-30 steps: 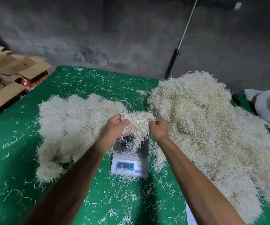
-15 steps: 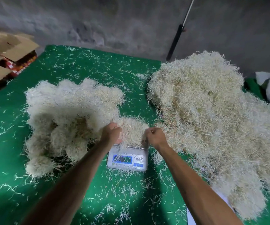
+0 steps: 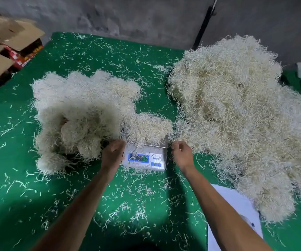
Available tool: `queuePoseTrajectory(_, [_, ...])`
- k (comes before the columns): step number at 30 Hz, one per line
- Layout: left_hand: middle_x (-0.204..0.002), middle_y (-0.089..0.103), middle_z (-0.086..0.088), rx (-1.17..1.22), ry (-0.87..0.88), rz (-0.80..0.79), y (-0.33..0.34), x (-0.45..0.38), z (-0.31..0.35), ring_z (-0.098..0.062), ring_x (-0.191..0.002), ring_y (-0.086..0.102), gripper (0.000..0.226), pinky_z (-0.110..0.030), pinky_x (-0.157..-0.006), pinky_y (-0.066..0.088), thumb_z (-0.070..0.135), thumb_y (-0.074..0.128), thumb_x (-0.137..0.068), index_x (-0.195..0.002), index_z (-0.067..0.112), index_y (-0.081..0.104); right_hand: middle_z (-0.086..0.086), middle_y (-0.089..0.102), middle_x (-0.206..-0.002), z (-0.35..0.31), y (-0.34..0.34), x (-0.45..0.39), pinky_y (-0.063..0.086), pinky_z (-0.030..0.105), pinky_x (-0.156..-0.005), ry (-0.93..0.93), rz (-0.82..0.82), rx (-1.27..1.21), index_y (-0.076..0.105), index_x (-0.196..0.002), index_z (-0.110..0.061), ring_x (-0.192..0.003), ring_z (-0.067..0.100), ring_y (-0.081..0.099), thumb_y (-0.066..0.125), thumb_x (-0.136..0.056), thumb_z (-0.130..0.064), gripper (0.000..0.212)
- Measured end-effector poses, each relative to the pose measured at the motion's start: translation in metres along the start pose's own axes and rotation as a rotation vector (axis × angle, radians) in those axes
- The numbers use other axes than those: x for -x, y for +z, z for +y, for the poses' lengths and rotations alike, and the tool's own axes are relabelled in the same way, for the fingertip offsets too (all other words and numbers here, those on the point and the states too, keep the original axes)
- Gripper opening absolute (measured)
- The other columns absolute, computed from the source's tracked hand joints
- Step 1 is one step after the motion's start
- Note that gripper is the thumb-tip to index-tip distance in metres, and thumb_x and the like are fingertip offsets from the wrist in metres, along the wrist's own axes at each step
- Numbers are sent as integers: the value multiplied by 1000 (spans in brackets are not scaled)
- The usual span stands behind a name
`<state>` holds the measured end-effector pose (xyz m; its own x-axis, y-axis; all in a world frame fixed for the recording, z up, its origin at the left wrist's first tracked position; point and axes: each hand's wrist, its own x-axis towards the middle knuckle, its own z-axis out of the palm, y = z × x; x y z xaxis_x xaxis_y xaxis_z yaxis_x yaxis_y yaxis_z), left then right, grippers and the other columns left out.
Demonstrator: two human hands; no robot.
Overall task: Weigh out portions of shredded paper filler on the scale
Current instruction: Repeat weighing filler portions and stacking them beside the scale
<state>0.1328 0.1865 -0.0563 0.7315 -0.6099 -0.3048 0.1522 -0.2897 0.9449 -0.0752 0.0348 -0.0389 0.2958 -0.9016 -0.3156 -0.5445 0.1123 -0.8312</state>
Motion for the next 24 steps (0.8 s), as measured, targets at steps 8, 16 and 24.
queuePoseTrajectory(8, [-147, 51, -3, -163, -88, -15, -17, 57, -37, -9, -105, 63, 60, -42, -90, 58, 46, 63, -96, -150, 29, 42, -11, 67, -94, 33, 28, 51, 50, 7, -66, 79, -36, -62, 61, -110, -16, -70, -11, 66, 47, -107, -25, 17])
queuePoseTrajectory(16, [-154, 45, -5, -148, -121, -30, -20, 78, -40, -22, -127, 57, 66, -54, -104, 50, 51, 62, -95, -153, 32, 37, -13, 62, -93, 30, 39, 70, 50, 16, -58, 84, -22, -97, 45, -142, -15, -63, -2, 61, 50, -105, -32, 40])
queuePoseTrajectory(24, [-154, 44, 1, -141, -124, -62, -14, 70, -31, -19, -124, 57, 67, -50, -105, 50, 51, 63, -95, -153, 34, 35, -2, 68, -103, 27, 41, 63, 45, 16, -52, 88, -45, -97, 42, -146, -15, -60, 0, 56, 50, -105, -33, 45])
